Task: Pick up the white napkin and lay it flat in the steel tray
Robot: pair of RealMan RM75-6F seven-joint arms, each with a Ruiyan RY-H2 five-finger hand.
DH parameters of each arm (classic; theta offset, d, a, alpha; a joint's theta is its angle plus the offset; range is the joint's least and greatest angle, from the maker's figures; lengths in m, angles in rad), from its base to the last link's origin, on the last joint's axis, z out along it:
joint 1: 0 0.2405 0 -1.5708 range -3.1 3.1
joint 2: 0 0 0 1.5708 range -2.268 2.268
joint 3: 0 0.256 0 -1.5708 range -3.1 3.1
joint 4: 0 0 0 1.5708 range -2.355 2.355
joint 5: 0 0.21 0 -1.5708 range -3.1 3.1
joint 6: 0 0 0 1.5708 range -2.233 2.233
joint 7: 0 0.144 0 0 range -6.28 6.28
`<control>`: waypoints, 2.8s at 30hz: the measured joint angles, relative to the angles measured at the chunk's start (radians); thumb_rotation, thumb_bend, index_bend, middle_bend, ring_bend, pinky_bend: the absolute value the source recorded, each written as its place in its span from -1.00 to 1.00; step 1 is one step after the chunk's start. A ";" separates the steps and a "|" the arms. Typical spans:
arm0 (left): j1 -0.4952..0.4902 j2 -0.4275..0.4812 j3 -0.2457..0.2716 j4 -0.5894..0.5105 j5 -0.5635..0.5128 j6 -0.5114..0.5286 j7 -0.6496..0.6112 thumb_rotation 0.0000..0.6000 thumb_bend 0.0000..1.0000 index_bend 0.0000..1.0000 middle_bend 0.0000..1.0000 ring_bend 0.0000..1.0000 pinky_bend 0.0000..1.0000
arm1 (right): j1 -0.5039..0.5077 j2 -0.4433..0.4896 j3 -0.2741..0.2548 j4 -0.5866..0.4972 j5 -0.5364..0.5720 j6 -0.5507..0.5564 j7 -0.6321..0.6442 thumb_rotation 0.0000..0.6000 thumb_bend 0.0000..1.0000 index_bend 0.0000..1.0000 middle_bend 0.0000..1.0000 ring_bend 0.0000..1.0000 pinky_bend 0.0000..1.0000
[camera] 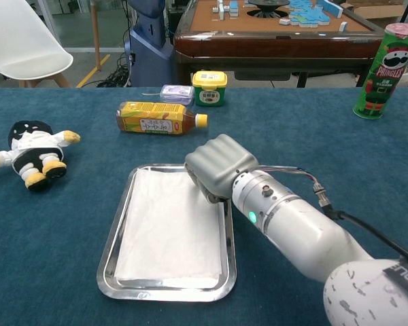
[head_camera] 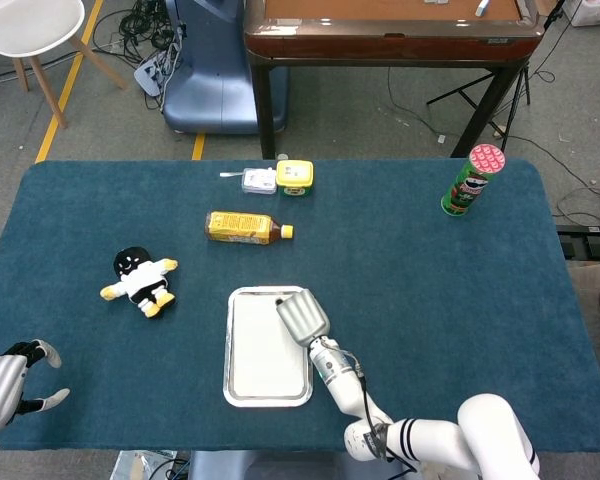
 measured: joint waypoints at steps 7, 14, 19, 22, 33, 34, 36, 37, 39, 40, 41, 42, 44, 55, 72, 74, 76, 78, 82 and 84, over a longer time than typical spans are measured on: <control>0.000 0.000 0.000 0.000 0.000 0.000 0.000 1.00 -0.87 0.06 -0.12 -0.27 0.16 | -0.003 0.002 0.002 -0.020 0.016 0.004 -0.011 1.00 0.51 -0.16 1.00 1.00 1.00; 0.000 0.000 0.000 -0.001 0.000 -0.001 0.001 1.00 -0.87 0.06 -0.12 -0.27 0.16 | -0.005 0.001 0.002 -0.040 0.035 0.011 -0.028 1.00 0.51 -0.16 1.00 1.00 1.00; 0.000 0.000 0.000 0.000 0.000 0.000 0.002 1.00 -0.87 0.06 -0.12 -0.27 0.16 | -0.006 0.000 0.004 -0.052 0.051 0.017 -0.039 1.00 0.51 -0.16 1.00 1.00 1.00; 0.000 0.000 0.000 -0.001 0.000 0.000 0.002 1.00 -0.87 0.06 -0.12 -0.27 0.16 | -0.007 0.000 0.004 -0.060 0.062 0.020 -0.049 1.00 0.51 -0.16 1.00 1.00 1.00; 0.000 0.001 0.000 0.000 0.000 0.000 -0.001 1.00 -0.87 0.06 -0.12 -0.27 0.16 | -0.006 0.001 0.002 -0.084 0.083 0.027 -0.060 1.00 0.51 -0.16 1.00 1.00 1.00; 0.000 0.001 0.000 0.000 0.000 0.000 -0.001 1.00 -0.87 0.06 -0.12 -0.27 0.16 | -0.006 0.004 0.003 -0.089 0.082 0.030 -0.060 1.00 0.51 -0.16 1.00 1.00 1.00; 0.000 0.001 0.001 0.000 0.000 -0.002 -0.001 1.00 -0.87 0.06 -0.12 -0.27 0.16 | -0.006 0.011 0.004 -0.100 0.080 0.036 -0.060 1.00 0.51 -0.16 1.00 1.00 1.00; 0.000 0.000 0.001 0.000 0.000 -0.003 0.000 1.00 -0.87 0.06 -0.12 -0.27 0.16 | -0.006 0.017 0.006 -0.109 0.079 0.040 -0.059 1.00 0.51 -0.16 1.00 1.00 1.00; -0.001 -0.001 0.001 0.001 0.000 -0.004 0.001 1.00 -0.87 0.06 -0.12 -0.27 0.16 | -0.007 0.027 0.008 -0.125 0.075 0.049 -0.059 1.00 0.51 -0.16 1.00 1.00 1.00; -0.001 -0.001 0.002 0.001 0.000 -0.005 0.002 1.00 -0.87 0.06 -0.12 -0.27 0.16 | -0.008 0.036 0.010 -0.136 0.073 0.054 -0.058 1.00 0.51 -0.16 1.00 1.00 1.00; -0.001 -0.002 0.002 0.001 0.000 -0.005 0.003 1.00 -0.87 0.06 -0.12 -0.27 0.16 | -0.009 0.042 0.011 -0.145 0.071 0.058 -0.058 1.00 0.51 -0.16 1.00 1.00 1.00; -0.002 -0.003 0.002 0.001 0.000 -0.006 0.005 1.00 -0.87 0.06 -0.12 -0.27 0.16 | -0.009 0.049 0.011 -0.154 0.070 0.063 -0.058 1.00 0.51 -0.16 1.00 1.00 1.00; -0.002 -0.004 0.002 0.002 0.000 -0.008 0.006 1.00 -0.87 0.06 -0.12 -0.27 0.16 | -0.012 0.067 0.013 -0.176 0.065 0.073 -0.058 1.00 0.51 -0.16 1.00 1.00 1.00; -0.007 -0.014 0.001 0.009 -0.011 -0.020 0.018 1.00 -0.87 0.06 -0.12 -0.27 0.16 | -0.057 0.234 0.000 -0.363 -0.007 0.151 -0.021 1.00 0.24 -0.16 1.00 0.99 1.00; -0.007 -0.028 0.009 0.003 0.016 -0.009 0.042 1.00 -0.87 0.03 -0.12 -0.27 0.16 | -0.197 0.611 -0.104 -0.773 -0.052 0.268 -0.017 1.00 -0.58 -0.16 0.20 0.10 0.57; -0.007 -0.029 0.009 0.003 0.019 -0.005 0.043 1.00 -0.87 0.02 -0.12 -0.27 0.16 | -0.221 0.664 -0.126 -0.814 -0.054 0.286 -0.018 1.00 -0.62 -0.16 0.16 0.04 0.46; -0.006 -0.030 0.009 0.003 0.024 -0.002 0.044 1.00 -0.87 0.00 -0.12 -0.27 0.16 | -0.250 0.716 -0.153 -0.845 -0.073 0.306 -0.004 1.00 -0.63 -0.16 0.14 0.01 0.39; -0.005 -0.031 0.010 0.002 0.030 0.002 0.045 1.00 -0.87 -0.01 -0.12 -0.27 0.16 | -0.277 0.757 -0.176 -0.868 -0.104 0.323 0.021 1.00 -0.63 -0.16 0.14 0.01 0.34; -0.003 -0.034 0.012 0.000 0.041 0.011 0.049 1.00 -0.87 -0.05 -0.12 -0.27 0.16 | -0.337 0.830 -0.226 -0.897 -0.207 0.370 0.099 1.00 -0.63 -0.16 0.14 0.00 0.23; -0.002 -0.035 0.013 -0.002 0.048 0.016 0.052 1.00 -0.87 -0.07 -0.12 -0.27 0.16 | -0.369 0.853 -0.249 -0.903 -0.262 0.398 0.143 1.00 -0.63 -0.16 0.14 0.00 0.21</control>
